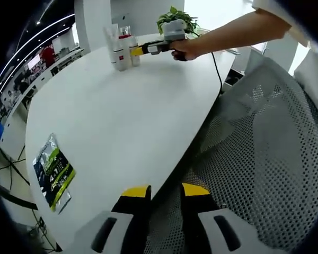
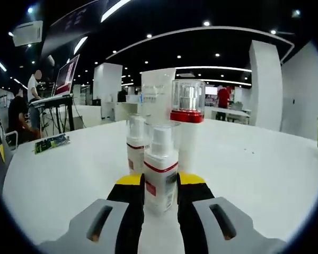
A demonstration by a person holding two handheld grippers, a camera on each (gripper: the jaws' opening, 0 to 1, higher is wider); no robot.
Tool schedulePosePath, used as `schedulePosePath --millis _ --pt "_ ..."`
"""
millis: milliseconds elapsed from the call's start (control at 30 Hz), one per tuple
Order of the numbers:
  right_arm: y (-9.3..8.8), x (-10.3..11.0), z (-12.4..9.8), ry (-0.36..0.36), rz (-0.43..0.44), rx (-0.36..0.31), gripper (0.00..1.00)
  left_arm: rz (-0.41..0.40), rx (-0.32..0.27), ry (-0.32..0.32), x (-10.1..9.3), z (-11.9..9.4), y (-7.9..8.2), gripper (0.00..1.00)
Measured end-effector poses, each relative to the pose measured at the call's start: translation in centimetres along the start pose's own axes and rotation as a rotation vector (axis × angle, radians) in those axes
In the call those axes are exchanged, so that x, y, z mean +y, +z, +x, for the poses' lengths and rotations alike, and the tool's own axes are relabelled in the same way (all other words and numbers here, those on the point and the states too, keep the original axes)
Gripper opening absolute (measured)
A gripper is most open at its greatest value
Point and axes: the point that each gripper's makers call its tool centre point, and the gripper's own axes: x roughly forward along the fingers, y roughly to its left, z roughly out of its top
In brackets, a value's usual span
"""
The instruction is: Arrange the skincare products in the storage area until every visible bottle or jar stands upright without overlapping.
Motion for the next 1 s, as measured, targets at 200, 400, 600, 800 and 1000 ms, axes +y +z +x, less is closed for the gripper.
schedulePosePath --millis 200,400,600,800,1000 --pt "-1.2 -0.1 0.1 0.000 -0.007 0.071 0.24 0.007 0.004 0.003 0.1 0.0 0.0 0.23" --pt "-1.0 -0.5 -1.0 -0.053 0.065 0.094 0.27 0.017 0.006 0.010 0.2 0.0 -0.1 0.22" --pt "-1.0 -0.8 -2.0 -0.168 0.298 0.149 0.29 0.031 0.009 0.012 0.1 0.0 -0.1 0.22" --pt "-1.5 -1.1 -2.0 -0.306 0.368 0.204 0.28 0.032 0.017 0.016 0.2 0.1 -0.3 0.22" --pt "-0.6 -0.9 -1.0 -0.335 0.377 0.198 0.29 0.039 0.032 0.017 0.2 0.2 -0.5 0.22"
